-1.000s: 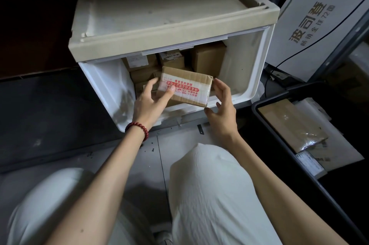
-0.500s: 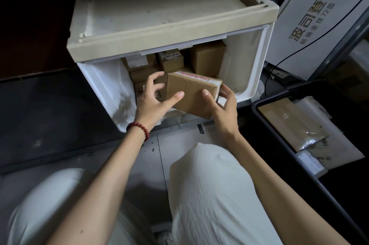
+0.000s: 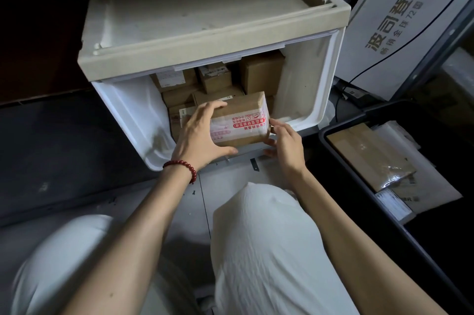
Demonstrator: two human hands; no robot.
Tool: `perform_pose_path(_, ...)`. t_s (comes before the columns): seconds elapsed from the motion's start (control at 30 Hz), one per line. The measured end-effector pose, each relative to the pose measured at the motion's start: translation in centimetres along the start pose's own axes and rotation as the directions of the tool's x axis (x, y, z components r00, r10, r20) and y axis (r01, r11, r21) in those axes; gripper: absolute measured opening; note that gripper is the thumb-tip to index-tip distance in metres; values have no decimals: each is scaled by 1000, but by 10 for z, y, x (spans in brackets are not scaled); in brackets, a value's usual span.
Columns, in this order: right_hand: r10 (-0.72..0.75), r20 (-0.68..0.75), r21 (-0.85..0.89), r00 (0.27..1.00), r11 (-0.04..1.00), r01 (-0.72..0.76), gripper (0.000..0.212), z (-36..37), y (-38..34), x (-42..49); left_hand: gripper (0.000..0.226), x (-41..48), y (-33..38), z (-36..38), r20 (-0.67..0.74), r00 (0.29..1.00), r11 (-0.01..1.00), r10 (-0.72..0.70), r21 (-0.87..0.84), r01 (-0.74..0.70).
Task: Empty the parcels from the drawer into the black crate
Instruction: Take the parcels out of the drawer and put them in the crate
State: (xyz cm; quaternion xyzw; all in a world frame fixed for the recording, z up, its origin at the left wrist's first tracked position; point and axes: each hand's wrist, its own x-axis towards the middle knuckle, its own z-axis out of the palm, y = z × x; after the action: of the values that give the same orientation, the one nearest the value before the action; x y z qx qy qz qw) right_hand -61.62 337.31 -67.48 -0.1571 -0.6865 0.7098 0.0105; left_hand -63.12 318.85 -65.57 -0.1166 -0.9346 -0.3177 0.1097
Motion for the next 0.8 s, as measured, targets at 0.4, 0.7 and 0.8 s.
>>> perform_pose_path(0.4, -71, 151, 83, 986, 995, 59, 49, -31, 9, 7, 84, 8, 22, 0, 211, 962, 970, -174, -133, 204)
perform_pose_path(0.7, -61, 1, 297, 998, 953, 58, 45, -104, 3, -3, 91, 42, 101, 25, 347, 936, 998, -63, 13, 63)
perform_pose_path(0.8, -56, -73, 338, 996, 938, 78, 42, -146, -3, -9, 75, 57, 141, 41, 428, 903, 999, 33, 3, -38)
